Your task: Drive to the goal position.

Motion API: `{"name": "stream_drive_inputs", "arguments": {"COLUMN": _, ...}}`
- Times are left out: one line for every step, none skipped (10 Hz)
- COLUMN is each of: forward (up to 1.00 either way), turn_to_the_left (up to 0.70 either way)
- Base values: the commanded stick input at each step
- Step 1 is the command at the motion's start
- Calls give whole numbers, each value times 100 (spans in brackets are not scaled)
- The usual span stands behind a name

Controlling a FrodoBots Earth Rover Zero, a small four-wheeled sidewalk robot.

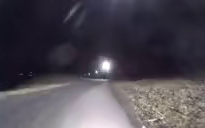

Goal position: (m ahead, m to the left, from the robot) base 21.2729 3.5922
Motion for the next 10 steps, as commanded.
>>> {"name": "stream_drive_inputs", "arguments": {"forward": 100, "turn_to_the_left": 0}}
{"name": "stream_drive_inputs", "arguments": {"forward": 100, "turn_to_the_left": 0}}
{"name": "stream_drive_inputs", "arguments": {"forward": 100, "turn_to_the_left": 38}}
{"name": "stream_drive_inputs", "arguments": {"forward": 100, "turn_to_the_left": 38}}
{"name": "stream_drive_inputs", "arguments": {"forward": 100, "turn_to_the_left": 11}}
{"name": "stream_drive_inputs", "arguments": {"forward": 100, "turn_to_the_left": 6}}
{"name": "stream_drive_inputs", "arguments": {"forward": 100, "turn_to_the_left": 1}}
{"name": "stream_drive_inputs", "arguments": {"forward": 100, "turn_to_the_left": 0}}
{"name": "stream_drive_inputs", "arguments": {"forward": 100, "turn_to_the_left": 0}}
{"name": "stream_drive_inputs", "arguments": {"forward": 100, "turn_to_the_left": 0}}
